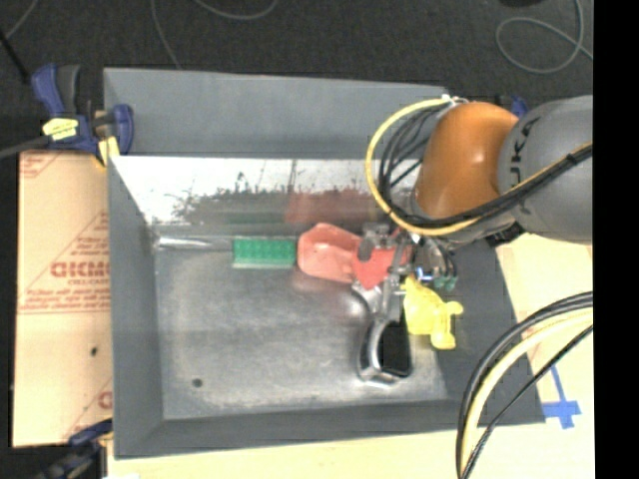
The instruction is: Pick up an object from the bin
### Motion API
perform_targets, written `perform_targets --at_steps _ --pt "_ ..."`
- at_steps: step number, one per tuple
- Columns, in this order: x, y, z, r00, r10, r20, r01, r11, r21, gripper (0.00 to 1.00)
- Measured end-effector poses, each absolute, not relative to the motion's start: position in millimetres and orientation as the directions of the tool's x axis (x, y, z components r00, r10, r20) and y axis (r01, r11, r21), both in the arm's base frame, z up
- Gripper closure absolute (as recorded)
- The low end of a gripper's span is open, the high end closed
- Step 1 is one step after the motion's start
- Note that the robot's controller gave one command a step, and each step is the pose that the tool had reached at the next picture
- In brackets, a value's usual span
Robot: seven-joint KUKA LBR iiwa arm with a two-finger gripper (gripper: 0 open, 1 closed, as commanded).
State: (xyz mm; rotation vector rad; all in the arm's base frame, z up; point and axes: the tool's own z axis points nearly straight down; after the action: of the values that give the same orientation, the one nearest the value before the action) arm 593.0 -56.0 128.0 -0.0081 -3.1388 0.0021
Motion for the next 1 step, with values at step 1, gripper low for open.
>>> perform_targets --at_steps 1 --pt "594.2 -55.9 132.8 -1.000 0.004 -0.004 0.004 1.000 -0.002 0.00"
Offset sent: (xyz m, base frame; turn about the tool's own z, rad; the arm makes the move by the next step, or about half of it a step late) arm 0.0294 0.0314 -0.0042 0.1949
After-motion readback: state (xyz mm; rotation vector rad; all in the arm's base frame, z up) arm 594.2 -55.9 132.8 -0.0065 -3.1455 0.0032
